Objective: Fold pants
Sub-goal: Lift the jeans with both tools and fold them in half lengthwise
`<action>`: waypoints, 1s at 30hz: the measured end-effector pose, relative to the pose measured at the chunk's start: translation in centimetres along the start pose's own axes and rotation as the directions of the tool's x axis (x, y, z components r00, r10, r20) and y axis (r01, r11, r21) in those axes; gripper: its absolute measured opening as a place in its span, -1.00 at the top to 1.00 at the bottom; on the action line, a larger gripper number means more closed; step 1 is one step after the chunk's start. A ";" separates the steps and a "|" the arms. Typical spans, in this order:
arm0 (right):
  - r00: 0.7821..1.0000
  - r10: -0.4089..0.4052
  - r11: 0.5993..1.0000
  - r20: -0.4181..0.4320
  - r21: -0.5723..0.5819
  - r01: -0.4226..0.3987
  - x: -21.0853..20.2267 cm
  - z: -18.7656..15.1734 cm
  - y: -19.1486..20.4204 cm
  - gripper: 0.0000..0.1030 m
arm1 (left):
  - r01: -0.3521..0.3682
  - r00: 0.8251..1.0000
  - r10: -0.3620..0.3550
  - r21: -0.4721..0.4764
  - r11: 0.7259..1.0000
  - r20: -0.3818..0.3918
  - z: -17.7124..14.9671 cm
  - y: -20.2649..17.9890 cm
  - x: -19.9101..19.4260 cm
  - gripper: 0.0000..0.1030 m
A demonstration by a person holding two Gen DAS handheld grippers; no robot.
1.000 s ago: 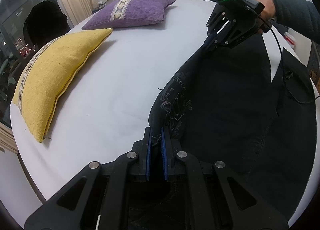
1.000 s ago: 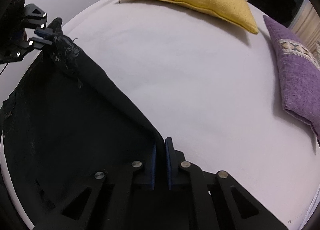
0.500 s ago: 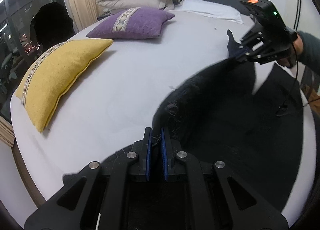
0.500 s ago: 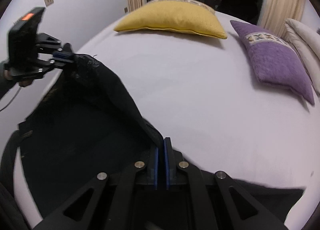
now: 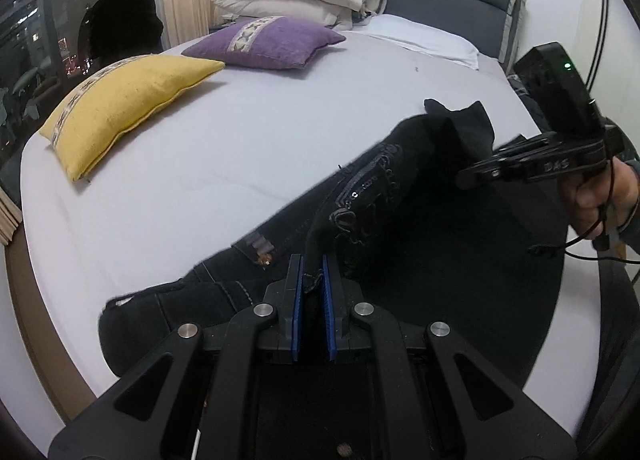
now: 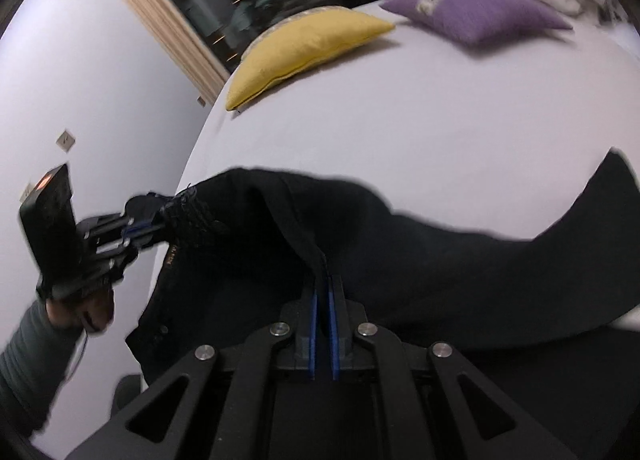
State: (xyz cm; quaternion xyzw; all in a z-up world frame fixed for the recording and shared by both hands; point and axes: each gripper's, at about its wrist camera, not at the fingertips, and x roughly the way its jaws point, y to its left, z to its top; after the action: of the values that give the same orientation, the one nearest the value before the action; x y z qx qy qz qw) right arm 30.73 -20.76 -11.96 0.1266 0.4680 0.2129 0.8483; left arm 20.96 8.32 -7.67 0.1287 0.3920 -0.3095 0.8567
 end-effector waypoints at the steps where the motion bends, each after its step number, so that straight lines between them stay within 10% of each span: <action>1: 1.000 -0.010 1.000 0.002 -0.007 0.010 0.1 -0.3 0.4 0.89 | 0.000 1.000 0.000 0.010 1.000 -0.004 -0.5 -0.3 -0.3 0.85; 10: 0.993 -0.117 0.971 0.023 -0.208 0.119 -2.1 -3.9 3.3 0.89 | 0.000 1.000 0.002 0.094 0.996 -0.020 -7.0 -3.2 -2.5 0.85; 30: 0.942 -0.334 0.734 0.029 -0.619 0.280 -2.3 -13.7 6.8 0.89 | -0.024 0.996 0.048 0.299 0.954 -0.073 -15.1 -9.1 -4.9 0.85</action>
State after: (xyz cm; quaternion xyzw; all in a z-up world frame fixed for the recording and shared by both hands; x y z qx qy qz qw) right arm 16.40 -15.68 -14.66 -0.2441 0.4227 0.2156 0.8457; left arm 3.84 10.31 -13.75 0.2754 0.3724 -0.3441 0.8168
